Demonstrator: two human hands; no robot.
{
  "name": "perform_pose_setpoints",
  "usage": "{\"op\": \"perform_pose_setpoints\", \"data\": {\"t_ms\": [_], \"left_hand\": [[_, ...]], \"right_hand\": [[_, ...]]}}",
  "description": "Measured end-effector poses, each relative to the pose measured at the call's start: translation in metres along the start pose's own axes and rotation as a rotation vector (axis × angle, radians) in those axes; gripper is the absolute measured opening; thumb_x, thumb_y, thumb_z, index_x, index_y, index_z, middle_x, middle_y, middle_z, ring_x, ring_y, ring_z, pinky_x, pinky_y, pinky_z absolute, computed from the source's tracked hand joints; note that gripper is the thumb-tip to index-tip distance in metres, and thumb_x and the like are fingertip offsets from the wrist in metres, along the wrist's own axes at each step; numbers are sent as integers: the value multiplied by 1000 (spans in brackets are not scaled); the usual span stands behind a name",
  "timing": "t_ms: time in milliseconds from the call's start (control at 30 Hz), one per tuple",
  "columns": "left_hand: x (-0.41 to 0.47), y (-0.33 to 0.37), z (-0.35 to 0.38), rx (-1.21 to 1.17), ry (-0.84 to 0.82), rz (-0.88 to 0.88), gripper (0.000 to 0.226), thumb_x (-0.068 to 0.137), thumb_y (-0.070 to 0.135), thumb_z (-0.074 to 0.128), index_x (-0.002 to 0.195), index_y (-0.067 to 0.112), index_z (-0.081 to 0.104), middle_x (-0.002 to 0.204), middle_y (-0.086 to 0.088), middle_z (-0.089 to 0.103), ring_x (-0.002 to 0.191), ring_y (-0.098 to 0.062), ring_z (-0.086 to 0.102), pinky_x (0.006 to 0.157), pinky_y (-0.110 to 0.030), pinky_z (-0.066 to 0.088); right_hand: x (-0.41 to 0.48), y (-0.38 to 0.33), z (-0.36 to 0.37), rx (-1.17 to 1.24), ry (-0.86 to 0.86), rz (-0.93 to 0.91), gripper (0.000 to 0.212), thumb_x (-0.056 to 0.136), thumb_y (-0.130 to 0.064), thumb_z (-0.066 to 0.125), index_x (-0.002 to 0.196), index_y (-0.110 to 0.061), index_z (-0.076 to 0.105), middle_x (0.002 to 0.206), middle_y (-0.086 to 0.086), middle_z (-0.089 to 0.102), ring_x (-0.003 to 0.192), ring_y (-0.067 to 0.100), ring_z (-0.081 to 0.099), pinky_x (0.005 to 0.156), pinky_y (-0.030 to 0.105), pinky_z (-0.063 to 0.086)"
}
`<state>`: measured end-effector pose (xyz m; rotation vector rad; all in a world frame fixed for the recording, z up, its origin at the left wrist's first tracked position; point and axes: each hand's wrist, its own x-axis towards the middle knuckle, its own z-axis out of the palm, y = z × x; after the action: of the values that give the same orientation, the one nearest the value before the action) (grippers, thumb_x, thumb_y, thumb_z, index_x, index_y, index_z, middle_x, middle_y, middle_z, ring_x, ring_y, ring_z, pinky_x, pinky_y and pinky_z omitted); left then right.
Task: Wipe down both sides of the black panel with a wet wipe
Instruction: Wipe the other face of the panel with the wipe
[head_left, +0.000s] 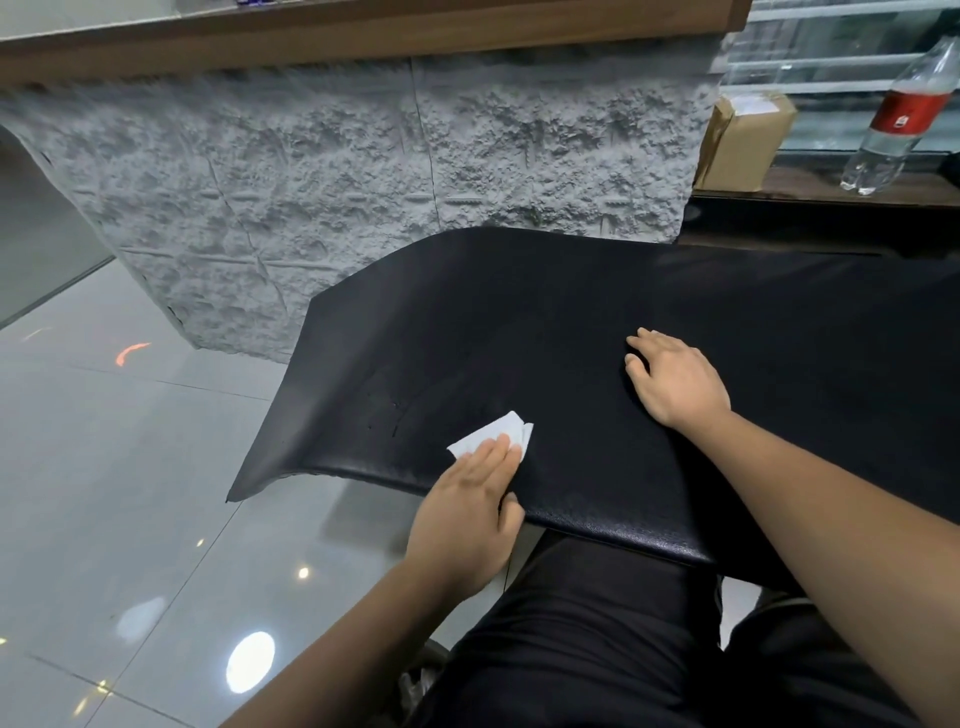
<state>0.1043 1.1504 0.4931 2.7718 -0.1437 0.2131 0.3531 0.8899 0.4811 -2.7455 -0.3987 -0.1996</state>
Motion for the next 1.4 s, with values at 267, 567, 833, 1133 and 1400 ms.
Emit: {"op": "perform_pose_setpoints", "data": {"t_ms": [267,567,833,1133,1400], "left_hand": [[3,-33,-10,-32,-60,16,66,97,37,23,161,31,39,168,14,32,155,0,23,128,-26,21],[6,-71,-25,6,-3,-136,62,98,31,31,158,36,42,165,19,35,153,-3,31,122,-29,36],[5,-108,-43,-6,71,-339,59,99,21,41,154,43,42,161,17,45,139,-18,52,97,-34,49],[21,-75,-27,-44,140,-405,54,96,27,36,149,36,40,160,11,44,132,-20,53,94,-40,51],[42,-39,-11,-13,103,-246,56,94,33,32,148,25,48,151,5,52,139,-19,48,105,-39,50]], "right_hand": [[0,-1,0,-2,-14,1,53,108,-48,34,153,-26,51,165,-7,40,155,12,30,123,46,27],[1,1,1,-2,-8,-2,53,108,-48,33,153,-26,51,165,-7,41,155,12,30,124,45,28],[2,1,2,-6,-2,-4,54,107,-50,33,152,-26,52,164,-7,43,154,12,32,124,46,29],[2,2,3,-14,13,-16,53,107,-48,34,151,-24,54,163,-5,45,153,13,33,122,42,29],[1,1,3,-15,11,-14,54,108,-48,33,152,-24,53,163,-5,43,154,13,32,122,40,27]]}}
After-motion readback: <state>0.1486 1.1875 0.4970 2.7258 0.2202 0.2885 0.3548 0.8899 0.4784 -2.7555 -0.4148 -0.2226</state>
